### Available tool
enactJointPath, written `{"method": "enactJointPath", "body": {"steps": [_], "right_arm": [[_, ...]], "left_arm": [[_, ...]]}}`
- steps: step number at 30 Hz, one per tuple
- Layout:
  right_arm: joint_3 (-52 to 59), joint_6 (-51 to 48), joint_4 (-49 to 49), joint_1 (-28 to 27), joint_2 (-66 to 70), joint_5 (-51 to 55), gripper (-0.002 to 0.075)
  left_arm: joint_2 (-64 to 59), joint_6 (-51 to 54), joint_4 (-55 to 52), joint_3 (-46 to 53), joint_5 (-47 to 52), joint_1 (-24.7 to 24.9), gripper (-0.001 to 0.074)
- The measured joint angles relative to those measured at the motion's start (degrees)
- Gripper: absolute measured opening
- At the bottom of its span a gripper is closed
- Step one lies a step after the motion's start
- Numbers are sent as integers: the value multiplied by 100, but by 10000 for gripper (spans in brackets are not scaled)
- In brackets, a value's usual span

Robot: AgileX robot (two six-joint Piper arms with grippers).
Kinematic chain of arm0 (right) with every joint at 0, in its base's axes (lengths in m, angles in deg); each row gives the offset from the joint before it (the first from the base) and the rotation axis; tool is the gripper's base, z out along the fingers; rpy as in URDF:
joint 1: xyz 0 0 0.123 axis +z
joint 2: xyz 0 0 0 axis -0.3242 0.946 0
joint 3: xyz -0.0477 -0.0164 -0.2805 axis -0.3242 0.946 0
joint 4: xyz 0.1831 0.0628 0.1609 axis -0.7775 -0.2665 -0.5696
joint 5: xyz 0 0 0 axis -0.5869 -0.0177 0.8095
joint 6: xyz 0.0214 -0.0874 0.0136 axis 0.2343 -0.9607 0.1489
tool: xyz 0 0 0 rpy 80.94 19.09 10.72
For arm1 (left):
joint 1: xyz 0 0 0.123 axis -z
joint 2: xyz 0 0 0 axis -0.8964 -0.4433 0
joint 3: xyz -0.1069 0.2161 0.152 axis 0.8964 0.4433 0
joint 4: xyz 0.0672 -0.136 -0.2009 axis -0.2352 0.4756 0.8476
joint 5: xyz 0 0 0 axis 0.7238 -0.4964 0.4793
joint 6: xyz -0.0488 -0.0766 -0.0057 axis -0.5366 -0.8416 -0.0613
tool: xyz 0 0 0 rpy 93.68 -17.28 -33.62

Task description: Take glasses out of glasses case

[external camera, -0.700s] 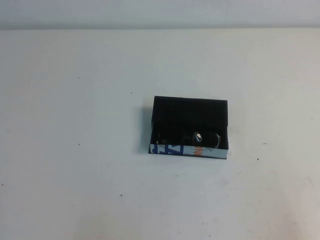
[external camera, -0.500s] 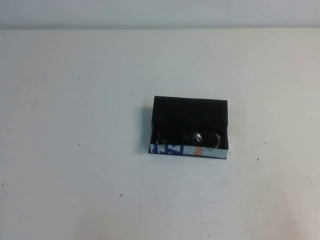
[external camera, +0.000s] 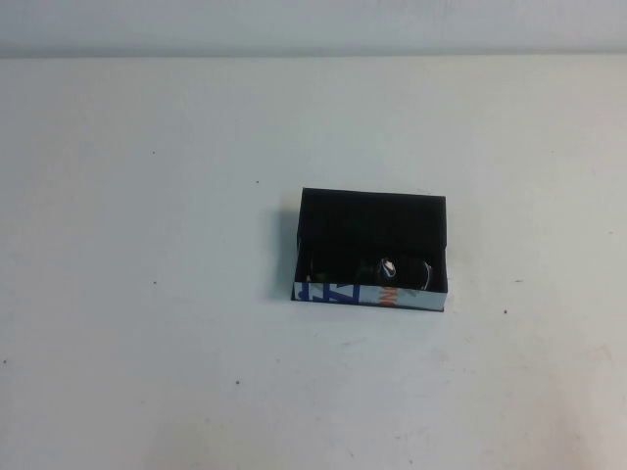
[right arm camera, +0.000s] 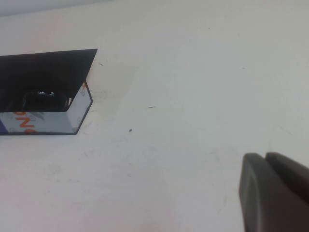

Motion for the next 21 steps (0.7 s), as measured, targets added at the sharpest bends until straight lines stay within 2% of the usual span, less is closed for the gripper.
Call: {"method": "enactJointPath", "body": {"steps": [21], "right_arm": [[0, 0, 0, 0, 0, -62, -18]], "left_arm": [[0, 0, 0, 0, 0, 0, -4]]}}
